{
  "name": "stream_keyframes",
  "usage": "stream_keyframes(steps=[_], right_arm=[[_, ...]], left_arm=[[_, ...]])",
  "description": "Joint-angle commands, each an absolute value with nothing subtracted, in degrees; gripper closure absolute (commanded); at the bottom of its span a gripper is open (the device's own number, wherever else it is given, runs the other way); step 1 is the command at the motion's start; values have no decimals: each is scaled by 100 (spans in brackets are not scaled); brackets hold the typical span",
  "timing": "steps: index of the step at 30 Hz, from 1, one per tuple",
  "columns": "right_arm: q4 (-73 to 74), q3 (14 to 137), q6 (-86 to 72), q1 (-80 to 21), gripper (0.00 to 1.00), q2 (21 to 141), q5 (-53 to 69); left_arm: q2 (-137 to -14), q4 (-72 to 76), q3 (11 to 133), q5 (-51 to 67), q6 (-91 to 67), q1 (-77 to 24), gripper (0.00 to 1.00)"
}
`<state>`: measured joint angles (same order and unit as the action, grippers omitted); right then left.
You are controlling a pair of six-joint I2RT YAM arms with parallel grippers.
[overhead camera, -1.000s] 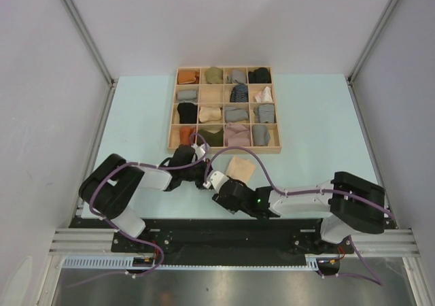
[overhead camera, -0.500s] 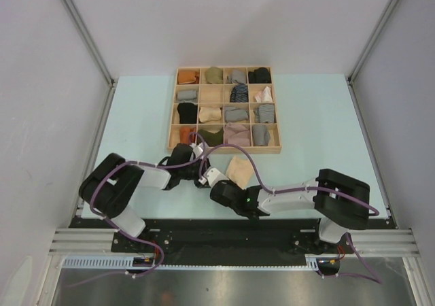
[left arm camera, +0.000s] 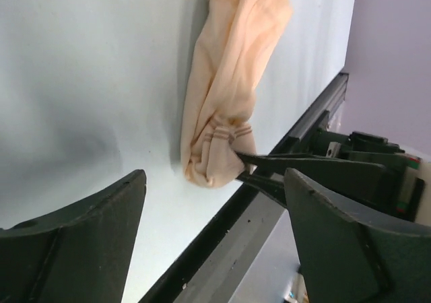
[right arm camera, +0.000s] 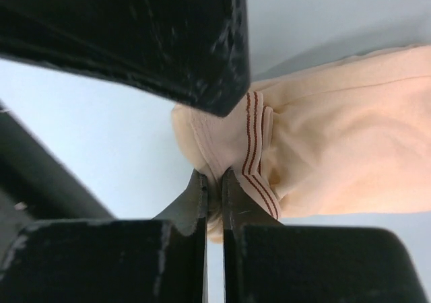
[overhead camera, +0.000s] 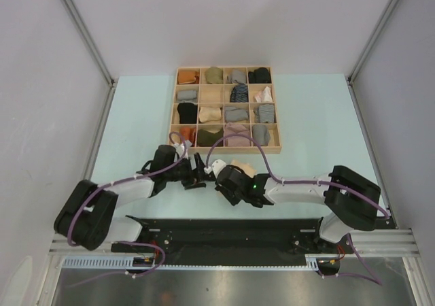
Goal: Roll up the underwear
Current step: Roll the underwear to the center of the board.
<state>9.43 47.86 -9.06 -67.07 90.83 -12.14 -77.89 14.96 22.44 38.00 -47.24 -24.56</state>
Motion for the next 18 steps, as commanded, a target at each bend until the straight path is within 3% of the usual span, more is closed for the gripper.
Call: stream_keyframes(steps=[1, 10, 18], right_arm=[[1362, 4807, -1345, -6566, 100, 8991, 588], [1169, 4816, -1441, -5968, 100, 8824, 2003], [1081, 4808, -1248, -4959, 100, 9026, 2891]], left_arm=[[-6945, 767, 2189, 3148, -4307, -2400, 12], [-5451, 264, 1776, 2408, -3745, -2469, 15], [-5071, 1027, 1354, 2189, -3586, -3488, 16]])
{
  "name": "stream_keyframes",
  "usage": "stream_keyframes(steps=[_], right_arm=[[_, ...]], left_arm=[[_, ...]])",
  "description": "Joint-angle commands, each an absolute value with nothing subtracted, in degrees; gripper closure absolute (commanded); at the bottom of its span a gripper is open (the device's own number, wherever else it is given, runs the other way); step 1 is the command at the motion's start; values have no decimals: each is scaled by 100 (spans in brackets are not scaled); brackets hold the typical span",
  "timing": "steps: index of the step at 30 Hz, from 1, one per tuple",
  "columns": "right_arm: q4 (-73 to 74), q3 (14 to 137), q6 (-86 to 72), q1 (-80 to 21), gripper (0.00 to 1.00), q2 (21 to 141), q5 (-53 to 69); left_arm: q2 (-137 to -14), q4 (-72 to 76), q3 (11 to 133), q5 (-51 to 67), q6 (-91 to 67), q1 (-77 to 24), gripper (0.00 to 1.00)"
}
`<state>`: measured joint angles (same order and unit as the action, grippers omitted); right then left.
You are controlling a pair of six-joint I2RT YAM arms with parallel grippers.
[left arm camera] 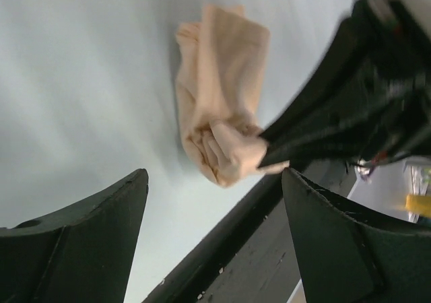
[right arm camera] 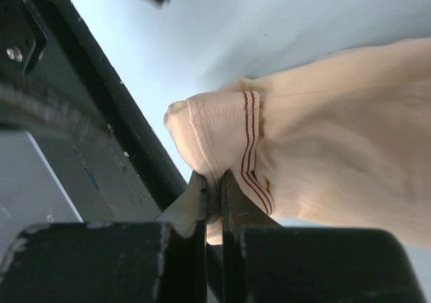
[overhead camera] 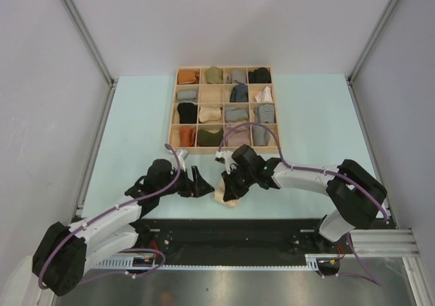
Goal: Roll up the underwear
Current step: Roll the underwear to the center of the board.
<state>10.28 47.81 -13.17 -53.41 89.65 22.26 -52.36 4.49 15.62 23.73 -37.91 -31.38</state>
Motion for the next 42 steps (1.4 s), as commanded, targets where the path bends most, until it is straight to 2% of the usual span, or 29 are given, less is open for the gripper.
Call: stream_keyframes(steps=[1, 8, 17, 29, 37, 40, 42], right_arm=[[1081, 4816, -1187, -4887, 100, 9052, 2926], [967, 4851, -1011, -4386, 100, 9307, 3243], [826, 4966, -967, -3999, 100, 9711, 3656], [765, 4975, -967, -3867, 100, 9896, 3771], [765, 4983, -976, -3779, 100, 9949, 3788], [756, 4983, -984, -3762, 100, 9967, 3735], [747, 4983, -1028, -3727, 98, 9914, 3709]], left_arm=[[-5080, 1272, 1319, 2162, -3577, -3628, 16], [-5536, 2223, 1081, 2145, -3481, -3884, 18], [-6424, 3066, 1195, 1987, -3296, -4148, 25], [-7206, 3902, 1213, 1705, -3173, -4201, 44], [-7760, 4622, 1134, 1626, -3287, -4228, 49], [-8050, 4991, 1081, 1775, -3445, -4254, 54], [-8226, 5255, 1081, 1845, -3507, -4263, 65]])
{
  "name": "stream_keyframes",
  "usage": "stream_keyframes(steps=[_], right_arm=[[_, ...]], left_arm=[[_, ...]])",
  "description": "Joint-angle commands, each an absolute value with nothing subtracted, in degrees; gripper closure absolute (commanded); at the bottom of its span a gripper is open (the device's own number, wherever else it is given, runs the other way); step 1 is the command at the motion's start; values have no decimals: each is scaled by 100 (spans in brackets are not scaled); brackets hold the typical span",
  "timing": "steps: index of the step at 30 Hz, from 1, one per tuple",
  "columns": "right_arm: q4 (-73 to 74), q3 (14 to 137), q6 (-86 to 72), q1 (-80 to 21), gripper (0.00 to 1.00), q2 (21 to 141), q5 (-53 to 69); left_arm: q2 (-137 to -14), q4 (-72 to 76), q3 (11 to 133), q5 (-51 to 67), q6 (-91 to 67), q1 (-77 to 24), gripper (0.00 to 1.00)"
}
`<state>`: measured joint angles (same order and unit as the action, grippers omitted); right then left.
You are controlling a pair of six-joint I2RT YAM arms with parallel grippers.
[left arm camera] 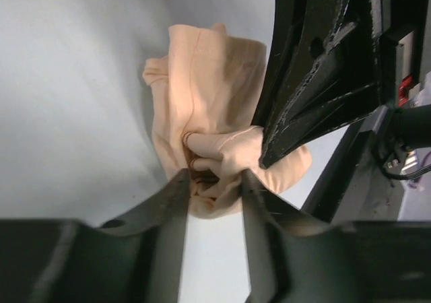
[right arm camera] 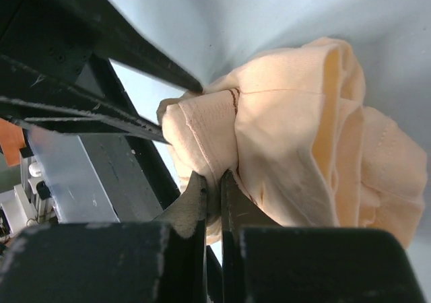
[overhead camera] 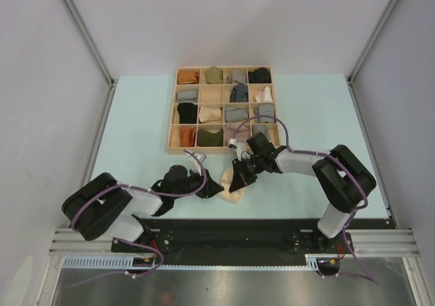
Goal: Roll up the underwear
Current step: Roll the underwear to the center of the board.
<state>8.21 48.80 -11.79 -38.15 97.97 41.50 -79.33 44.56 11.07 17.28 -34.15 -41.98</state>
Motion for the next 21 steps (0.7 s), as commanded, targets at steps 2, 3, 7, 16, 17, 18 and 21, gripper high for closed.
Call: stream_keyframes(steps=[2, 3, 7, 16, 17, 18, 21], right_arm=[[738, 4983, -1046, -3700, 83, 9766, 3674], [782, 5027, -1037, -3709, 76, 9686, 3578], [1300, 5211, -923, -3621, 40, 9230, 3121], [2118, 5379, -642, -3998, 30, 7911, 924], [2083, 5344, -555, -4103, 30, 7806, 818], [1987, 5309, -545, -4348, 30, 7726, 617], [1724, 5072, -396, -4727, 32, 7419, 405]], left_arm=[[-8463, 5274, 1151, 1933, -3559, -4263, 83], [-8525, 5221, 1195, 1951, -3612, -4263, 89], [-8718, 4475, 1528, 1767, -3639, -4263, 100], [-9008, 2919, 2310, 1714, -3832, -4201, 100], [-9104, 2857, 2355, 1757, -3867, -4132, 100], [-9158, 2813, 2382, 1810, -3954, -4087, 100], [-9359, 2970, 2391, 2091, -4104, -3903, 100]])
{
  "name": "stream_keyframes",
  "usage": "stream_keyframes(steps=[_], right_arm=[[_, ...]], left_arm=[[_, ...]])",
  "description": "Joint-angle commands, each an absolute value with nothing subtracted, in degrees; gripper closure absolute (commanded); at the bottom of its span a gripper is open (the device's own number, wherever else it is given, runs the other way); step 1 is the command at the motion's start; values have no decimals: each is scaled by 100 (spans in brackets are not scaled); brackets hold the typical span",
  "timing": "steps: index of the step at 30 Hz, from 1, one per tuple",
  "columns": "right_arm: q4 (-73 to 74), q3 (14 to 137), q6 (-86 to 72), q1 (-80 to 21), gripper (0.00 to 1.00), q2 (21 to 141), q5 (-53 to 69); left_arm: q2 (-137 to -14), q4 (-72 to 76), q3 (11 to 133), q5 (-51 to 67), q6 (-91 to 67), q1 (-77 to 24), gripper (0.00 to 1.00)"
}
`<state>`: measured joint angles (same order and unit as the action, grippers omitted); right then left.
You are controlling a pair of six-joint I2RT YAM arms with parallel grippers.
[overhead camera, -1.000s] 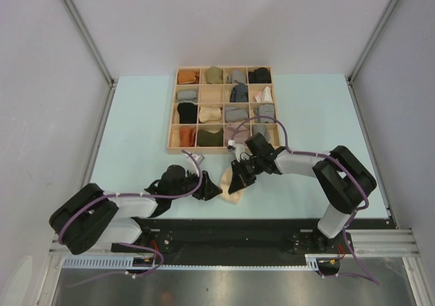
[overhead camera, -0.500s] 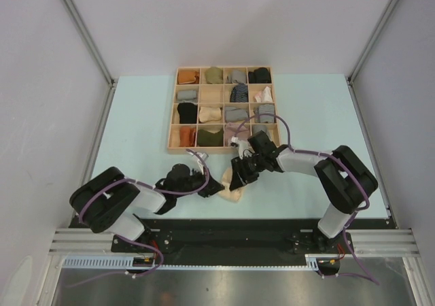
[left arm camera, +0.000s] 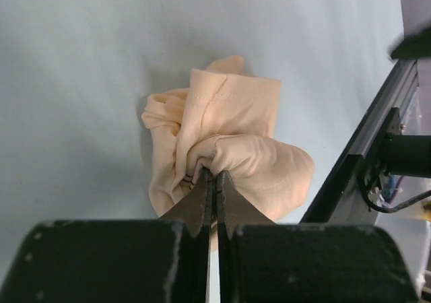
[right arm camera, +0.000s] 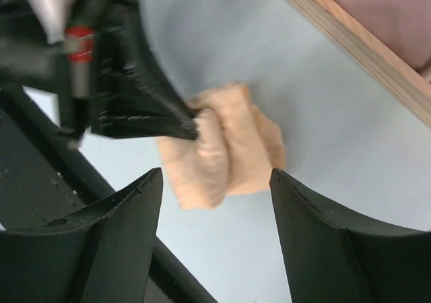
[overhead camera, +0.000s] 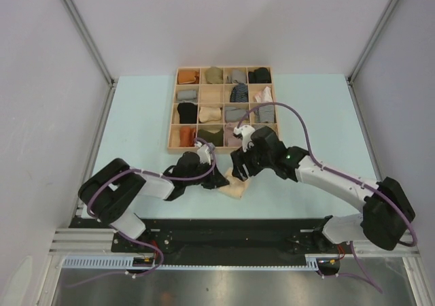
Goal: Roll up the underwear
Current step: Roll the underwear to the center of the board.
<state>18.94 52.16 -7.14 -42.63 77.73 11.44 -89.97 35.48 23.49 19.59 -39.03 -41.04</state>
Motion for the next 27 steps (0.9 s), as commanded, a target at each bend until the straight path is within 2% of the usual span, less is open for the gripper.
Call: stream_keyframes(steps=[1, 7, 14, 22, 27], right_arm=[[1670, 5002, -326, -5024, 32, 7348, 378], [1442, 4755, -105, -5940, 37, 7611, -474], [897, 4491, -106, -6520, 40, 8059, -1203], [861, 4474, -272, -6724, 46, 8666, -1652], [1019, 4509, -650, -6750, 41, 9078, -1880]], left_arm=[[-9413, 3066, 2391, 2161, -4139, -3859, 100], [-9781, 3331, 2434, 2786, -4280, -3622, 100], [-9835, 3349, 2400, 2971, -4272, -3437, 100], [-9791, 3278, 2399, 3041, -4254, -3349, 100], [-9765, 3322, 2417, 3111, -4298, -3287, 100]])
